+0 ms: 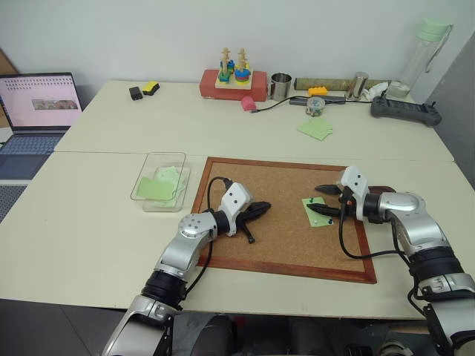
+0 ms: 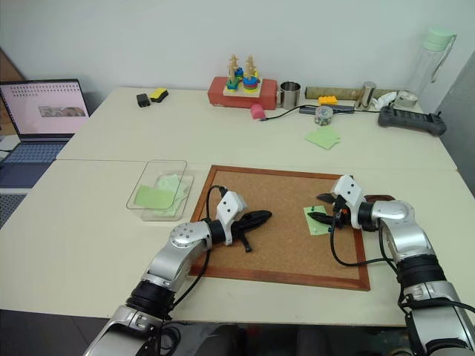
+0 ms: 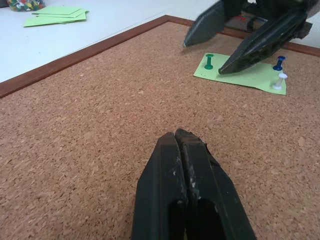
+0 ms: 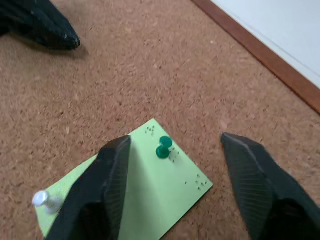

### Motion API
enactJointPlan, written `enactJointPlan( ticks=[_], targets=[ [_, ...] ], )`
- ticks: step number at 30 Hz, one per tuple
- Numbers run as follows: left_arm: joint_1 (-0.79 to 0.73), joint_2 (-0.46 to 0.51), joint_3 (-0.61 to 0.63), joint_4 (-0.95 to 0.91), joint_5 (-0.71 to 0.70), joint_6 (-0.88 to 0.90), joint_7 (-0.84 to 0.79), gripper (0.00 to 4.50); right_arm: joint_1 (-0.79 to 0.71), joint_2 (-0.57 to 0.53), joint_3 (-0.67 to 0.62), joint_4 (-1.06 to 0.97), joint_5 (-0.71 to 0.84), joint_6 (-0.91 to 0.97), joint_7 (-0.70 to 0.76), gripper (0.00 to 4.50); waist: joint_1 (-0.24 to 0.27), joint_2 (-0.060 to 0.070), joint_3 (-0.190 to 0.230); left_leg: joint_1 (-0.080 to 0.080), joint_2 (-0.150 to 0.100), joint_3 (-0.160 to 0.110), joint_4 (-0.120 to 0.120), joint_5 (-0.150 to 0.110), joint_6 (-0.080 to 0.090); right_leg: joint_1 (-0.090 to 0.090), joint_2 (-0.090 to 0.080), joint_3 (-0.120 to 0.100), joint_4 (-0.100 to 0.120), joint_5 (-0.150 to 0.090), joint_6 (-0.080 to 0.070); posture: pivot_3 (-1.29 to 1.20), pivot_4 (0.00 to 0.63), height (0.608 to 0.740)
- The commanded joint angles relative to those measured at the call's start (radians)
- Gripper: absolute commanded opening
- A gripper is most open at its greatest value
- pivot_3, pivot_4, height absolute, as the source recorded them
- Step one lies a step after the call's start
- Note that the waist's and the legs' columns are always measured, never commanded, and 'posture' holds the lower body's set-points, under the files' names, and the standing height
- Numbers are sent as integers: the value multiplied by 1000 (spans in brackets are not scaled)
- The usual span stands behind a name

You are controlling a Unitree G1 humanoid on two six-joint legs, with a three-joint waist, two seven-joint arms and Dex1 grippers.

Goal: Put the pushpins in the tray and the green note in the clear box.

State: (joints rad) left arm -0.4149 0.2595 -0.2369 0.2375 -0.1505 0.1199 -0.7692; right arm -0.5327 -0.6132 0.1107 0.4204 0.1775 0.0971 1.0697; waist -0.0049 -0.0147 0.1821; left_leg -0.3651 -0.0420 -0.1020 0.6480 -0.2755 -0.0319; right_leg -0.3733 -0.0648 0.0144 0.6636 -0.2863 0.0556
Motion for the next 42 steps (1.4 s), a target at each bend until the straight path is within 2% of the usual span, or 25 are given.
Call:
enactJointPlan(
  ticks=[1,7,11,19,26,42],
  targets=[
    [26,-2,-7,5,10,35,3,0,-17,4,-11,-4,-2,-29,15,2085,0,0,0,0,0,0,0,0,0,0,0,0,0,0,0,0,150,740],
    [26,0,-7,1,13,53,-4,0,-14,11,-12,-3,2,-34,25,967,-1,0,0,0,0,0,0,0,0,0,0,0,0,0,0,0,150,740],
    [24,4,-9,1,16,71,-7,0,-12,14,-14,-13,7,-31,31,48,-1,0,0,0,0,0,0,0,0,0,0,0,0,0,0,0,150,740],
    [25,7,-19,5,37,104,3,0,-16,19,-34,-53,47,15,44,11,-1,1,-1,0,0,0,0,0,0,0,0,0,0,0,0,0,150,740],
    [14,2,-13,24,76,104,55,0,-29,28,-110,-125,168,189,50,11,0,2,-1,0,0,0,0,0,0,0,0,0,0,0,0,0,150,740],
    [30,-3,-27,21,84,118,66,0,-1,-26,-204,-200,212,302,-17,11,-2,4,-3,1,0,0,0,-2,3,1,0,0,1,2,0,0,150,740]
  ],
)
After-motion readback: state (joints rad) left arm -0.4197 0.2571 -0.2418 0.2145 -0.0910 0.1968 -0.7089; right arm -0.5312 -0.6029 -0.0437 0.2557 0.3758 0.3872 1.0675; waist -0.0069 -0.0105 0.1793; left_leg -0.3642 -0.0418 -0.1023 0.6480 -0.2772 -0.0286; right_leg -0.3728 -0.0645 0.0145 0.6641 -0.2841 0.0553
